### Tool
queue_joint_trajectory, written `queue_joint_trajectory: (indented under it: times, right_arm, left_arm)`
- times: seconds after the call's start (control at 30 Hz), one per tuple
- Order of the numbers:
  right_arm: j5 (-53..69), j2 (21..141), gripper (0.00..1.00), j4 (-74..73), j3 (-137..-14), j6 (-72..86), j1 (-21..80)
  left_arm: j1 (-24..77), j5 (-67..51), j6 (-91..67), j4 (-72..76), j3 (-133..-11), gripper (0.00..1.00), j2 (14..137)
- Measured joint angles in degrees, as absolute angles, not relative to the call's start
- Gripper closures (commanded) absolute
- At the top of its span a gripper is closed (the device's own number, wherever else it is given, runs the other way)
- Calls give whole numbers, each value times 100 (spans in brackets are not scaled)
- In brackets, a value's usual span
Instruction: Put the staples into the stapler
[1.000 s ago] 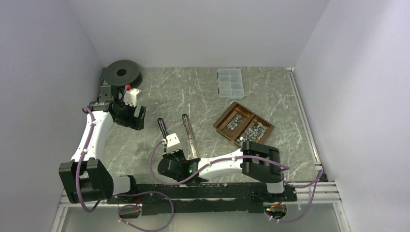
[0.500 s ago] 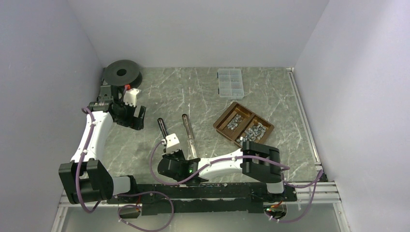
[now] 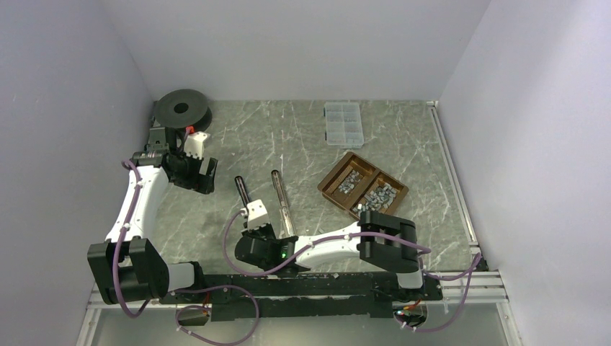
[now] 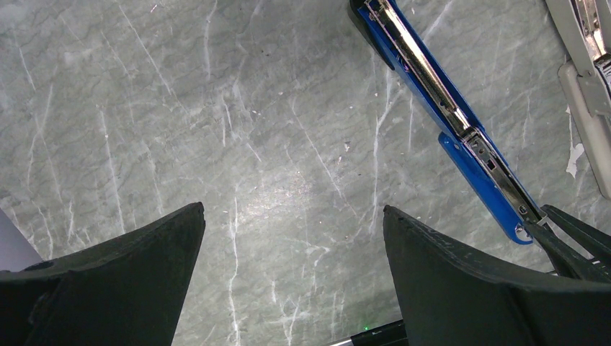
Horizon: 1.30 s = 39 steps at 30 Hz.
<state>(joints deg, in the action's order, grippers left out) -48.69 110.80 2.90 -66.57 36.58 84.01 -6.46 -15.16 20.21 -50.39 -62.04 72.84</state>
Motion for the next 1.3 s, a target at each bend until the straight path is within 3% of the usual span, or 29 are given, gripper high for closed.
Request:
queue_joint_trajectory:
  times: [1.3]
  right_arm:
    - [-4866,11135,100,287,-6652,3754,8394]
  left_arm:
    - [-646,-1514,2021,-5035,-6206,0,7201]
